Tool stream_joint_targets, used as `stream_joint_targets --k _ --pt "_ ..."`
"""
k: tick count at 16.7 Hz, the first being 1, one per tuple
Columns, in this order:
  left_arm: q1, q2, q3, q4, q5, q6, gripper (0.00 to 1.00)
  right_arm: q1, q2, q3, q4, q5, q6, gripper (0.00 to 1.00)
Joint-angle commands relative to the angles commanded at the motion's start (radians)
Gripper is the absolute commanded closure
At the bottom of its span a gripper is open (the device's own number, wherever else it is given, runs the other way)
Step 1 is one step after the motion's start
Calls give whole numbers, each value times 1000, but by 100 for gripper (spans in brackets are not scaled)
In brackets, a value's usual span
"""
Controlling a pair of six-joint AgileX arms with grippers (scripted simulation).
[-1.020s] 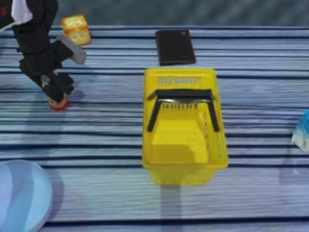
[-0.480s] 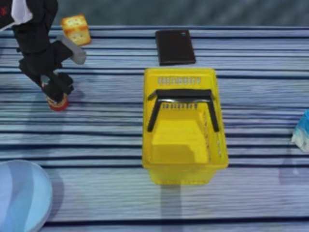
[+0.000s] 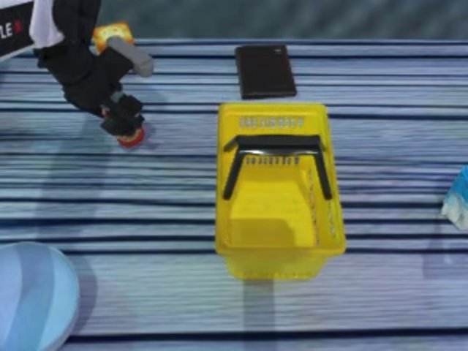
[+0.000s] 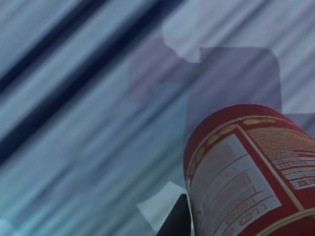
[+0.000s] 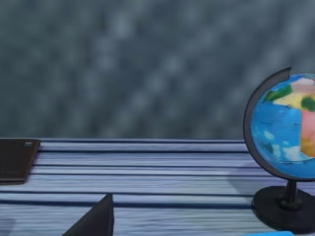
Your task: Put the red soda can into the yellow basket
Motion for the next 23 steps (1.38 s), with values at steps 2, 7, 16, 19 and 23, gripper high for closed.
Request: stream_joint_targets --k 2,7,16,19,23 --pt "-19 -15 -50 169 114 -57 100 0 0 0 0 0 0 0" --pt "-73 -71 -218 703 447 -234 100 0 0 0 0 0 0 0" --pt "-154 -227 -520 1506 973 -526 100 0 0 0 0 0 0 0" --pt "-165 -264 -564 1602 1051 -566 100 0 0 0 0 0 0 0" --pt "-167 -269 -570 1613 1061 -570 100 0 0 0 0 0 0 0"
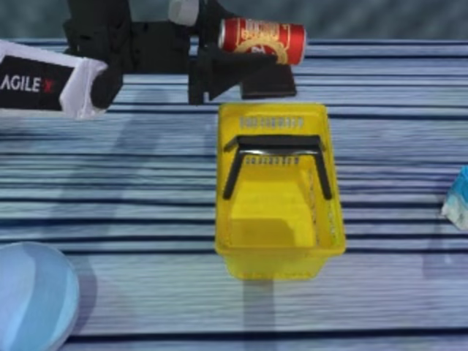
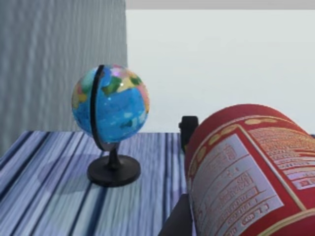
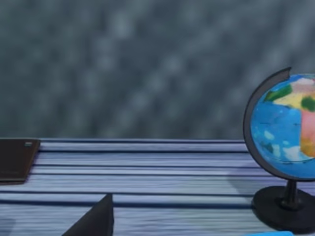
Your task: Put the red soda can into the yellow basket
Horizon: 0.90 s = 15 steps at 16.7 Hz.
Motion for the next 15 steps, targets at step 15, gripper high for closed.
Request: stream_joint_targets --k 15 --pt "26 252 -52 310 1 -6 100 0 0 0 0 0 0 0"
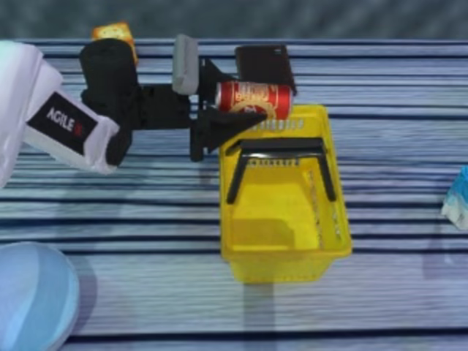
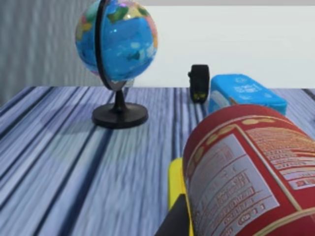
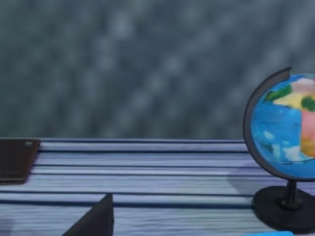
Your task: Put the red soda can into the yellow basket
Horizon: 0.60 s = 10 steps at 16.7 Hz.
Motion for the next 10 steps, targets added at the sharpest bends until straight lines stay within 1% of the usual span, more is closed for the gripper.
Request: stream_joint_targets --k 10 --pt "0 0 0 0 0 0 25 0 0 0 0 0 0 0"
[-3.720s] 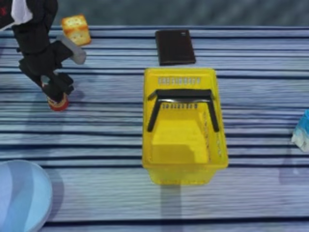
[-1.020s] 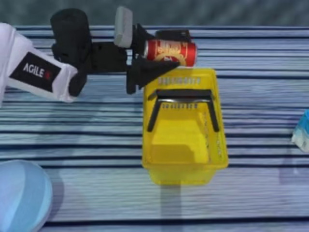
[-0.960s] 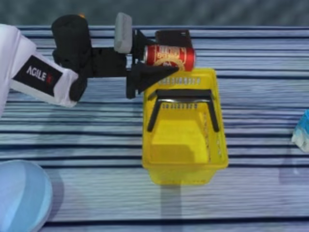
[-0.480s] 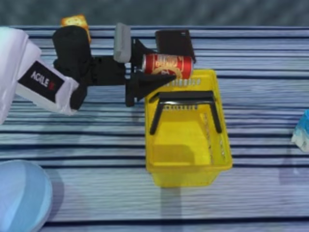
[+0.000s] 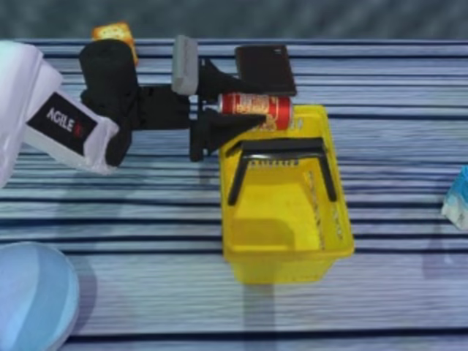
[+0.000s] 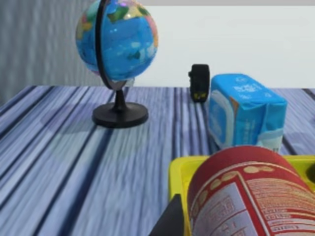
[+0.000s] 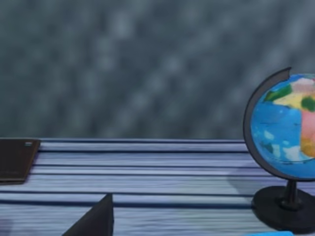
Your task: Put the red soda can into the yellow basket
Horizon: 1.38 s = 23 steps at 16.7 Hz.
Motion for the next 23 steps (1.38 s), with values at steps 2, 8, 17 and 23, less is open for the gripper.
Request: stream_joint_targets --k 2,8,17,23 --pt "0 0 0 0 0 0 10 0 0 0 0 0 0 0" --pt "0 0 0 0 0 0 0 0 0 0 0 0 0 0" --pt "18 -91 -29 -41 -58 -24 0 43 96 93 -62 -15 -46 0" --pt "97 -495 -180 -206 -283 -102 0 178 493 471 -317 -35 -232 0"
